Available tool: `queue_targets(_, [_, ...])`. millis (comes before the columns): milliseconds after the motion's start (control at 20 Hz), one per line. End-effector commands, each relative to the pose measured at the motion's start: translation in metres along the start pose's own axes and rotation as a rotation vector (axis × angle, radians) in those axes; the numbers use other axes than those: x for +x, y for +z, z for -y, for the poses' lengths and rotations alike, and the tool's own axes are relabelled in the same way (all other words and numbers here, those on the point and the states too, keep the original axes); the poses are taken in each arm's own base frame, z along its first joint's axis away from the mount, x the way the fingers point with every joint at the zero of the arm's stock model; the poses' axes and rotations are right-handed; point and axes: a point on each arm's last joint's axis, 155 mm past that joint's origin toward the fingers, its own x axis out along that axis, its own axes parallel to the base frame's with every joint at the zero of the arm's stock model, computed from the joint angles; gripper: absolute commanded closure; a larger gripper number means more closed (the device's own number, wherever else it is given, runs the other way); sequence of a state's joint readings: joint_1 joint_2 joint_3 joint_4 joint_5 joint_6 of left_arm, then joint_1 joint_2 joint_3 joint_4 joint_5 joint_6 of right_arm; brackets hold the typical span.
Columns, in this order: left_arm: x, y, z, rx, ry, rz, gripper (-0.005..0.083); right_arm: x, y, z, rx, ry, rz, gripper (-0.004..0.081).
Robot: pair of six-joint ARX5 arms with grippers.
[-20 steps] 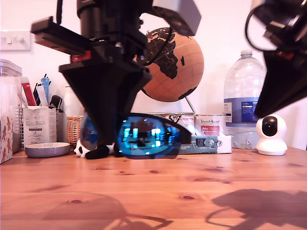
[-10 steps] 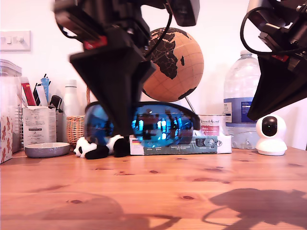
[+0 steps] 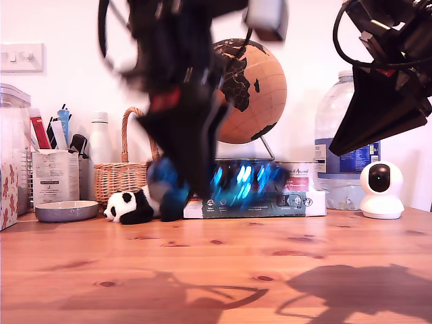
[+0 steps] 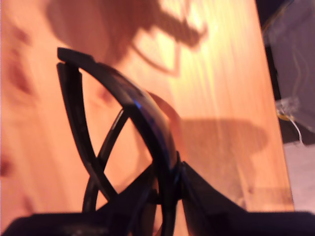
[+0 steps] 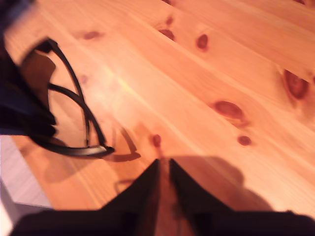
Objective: Pick up the sunglasses and open them, then place them back on the table
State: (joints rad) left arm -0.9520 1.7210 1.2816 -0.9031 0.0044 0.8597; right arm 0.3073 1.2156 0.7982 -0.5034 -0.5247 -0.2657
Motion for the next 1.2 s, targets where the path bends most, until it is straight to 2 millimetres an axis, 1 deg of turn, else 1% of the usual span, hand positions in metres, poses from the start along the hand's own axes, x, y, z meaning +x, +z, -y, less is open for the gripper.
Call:
queue_targets(0, [0.008,-0.006,0.005,0.036,0.001,-0.016,0.0792,0.002,0.005,-0.009,-0.04,0.049,0.022,0.0627])
queue_targets(150, [0.017,-0.009,0.003,0.065,0.031,-0.017,0.0792,0.008,0.011,-0.031,-0.143,0.104,0.034,0.0571])
queue_targets(250, [0.021,-0.012,0.004,0.083,0.044,-0.022,0.0792,0.016,0.006,-0.044,-0.235,0.126,0.009,0.0563])
queue_targets(350, [0.022,-0.012,0.009,0.097,0.049,-0.015,0.0792,0.024,0.001,-0.05,-0.3,0.117,-0.022,0.0556])
queue_targets(500, [0.012,-0.009,0.011,0.097,0.097,0.027,0.0792,0.028,-0.001,-0.054,-0.342,0.105,-0.038,0.0556])
queue_targets(600, [0.004,-0.007,0.013,0.099,0.143,0.067,0.0792,0.028,0.004,-0.054,-0.35,0.1,-0.021,0.0556])
queue_targets(750, [-0.007,-0.007,0.018,0.109,0.198,0.118,0.0792,0.03,0.009,-0.062,-0.375,0.112,-0.001,0.0556])
queue_targets(950, [-0.009,-0.01,0.024,0.125,0.226,0.142,0.0792,0.034,0.014,-0.08,-0.424,0.143,0.023,0.0556])
queue_targets(1150, [-0.009,-0.007,0.02,0.148,0.25,0.146,0.0792,0.038,0.018,-0.09,-0.47,0.137,0.033,0.0557])
